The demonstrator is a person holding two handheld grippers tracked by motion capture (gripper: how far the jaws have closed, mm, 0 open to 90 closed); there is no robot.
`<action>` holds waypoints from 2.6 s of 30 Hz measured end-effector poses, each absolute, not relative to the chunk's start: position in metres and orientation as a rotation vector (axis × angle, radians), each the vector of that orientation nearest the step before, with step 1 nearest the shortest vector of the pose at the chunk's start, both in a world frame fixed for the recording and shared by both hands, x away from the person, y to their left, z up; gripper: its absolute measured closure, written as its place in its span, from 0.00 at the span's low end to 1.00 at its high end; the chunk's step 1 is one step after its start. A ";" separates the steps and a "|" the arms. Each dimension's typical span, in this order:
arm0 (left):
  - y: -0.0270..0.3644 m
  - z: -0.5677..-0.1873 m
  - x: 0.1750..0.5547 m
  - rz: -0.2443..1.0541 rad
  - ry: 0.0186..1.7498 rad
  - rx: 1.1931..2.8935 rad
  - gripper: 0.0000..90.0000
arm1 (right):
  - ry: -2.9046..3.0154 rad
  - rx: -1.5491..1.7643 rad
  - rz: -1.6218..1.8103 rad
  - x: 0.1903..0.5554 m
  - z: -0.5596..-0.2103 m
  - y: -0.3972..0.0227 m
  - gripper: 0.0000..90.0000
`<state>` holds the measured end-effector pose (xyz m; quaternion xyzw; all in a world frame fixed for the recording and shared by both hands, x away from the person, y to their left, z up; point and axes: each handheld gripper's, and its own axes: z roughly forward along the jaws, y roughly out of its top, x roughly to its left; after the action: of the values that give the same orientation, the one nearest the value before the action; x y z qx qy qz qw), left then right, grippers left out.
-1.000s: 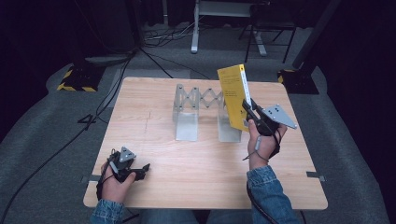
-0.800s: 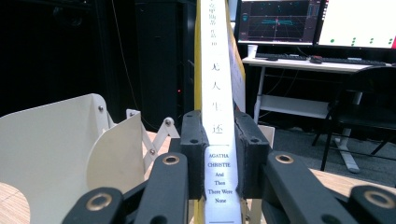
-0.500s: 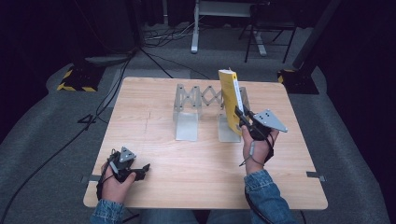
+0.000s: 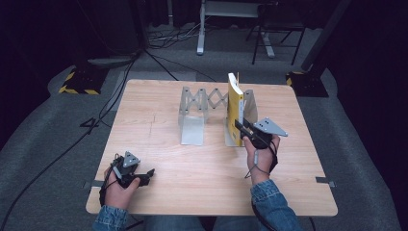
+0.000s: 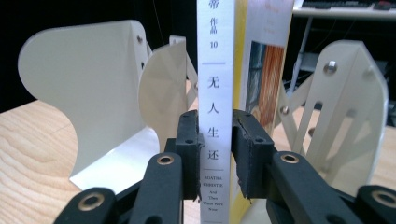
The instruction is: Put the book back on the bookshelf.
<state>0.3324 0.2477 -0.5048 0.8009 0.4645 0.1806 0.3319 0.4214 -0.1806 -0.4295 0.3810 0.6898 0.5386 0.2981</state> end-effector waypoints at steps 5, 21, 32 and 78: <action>0.248 -0.505 0.333 0.470 1.210 2.095 0.23 | 1.870 1.033 1.415 0.424 -0.439 -0.180 0.81; 0.247 -0.505 0.333 0.470 1.212 2.092 0.23 | 1.946 1.030 1.359 0.429 -0.449 -0.172 0.79; 0.247 -0.505 0.333 0.470 1.210 2.093 0.23 | 1.954 1.015 1.329 0.427 -0.448 -0.172 0.76; 0.257 -0.505 0.328 0.458 1.204 2.097 0.20 | 2.122 1.097 1.288 0.351 -0.419 -0.314 0.24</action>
<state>0.3284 0.2570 -0.5054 0.8032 0.4611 0.1753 0.3338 0.3511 -0.3142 -0.4190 0.3951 0.7642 0.4636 0.2121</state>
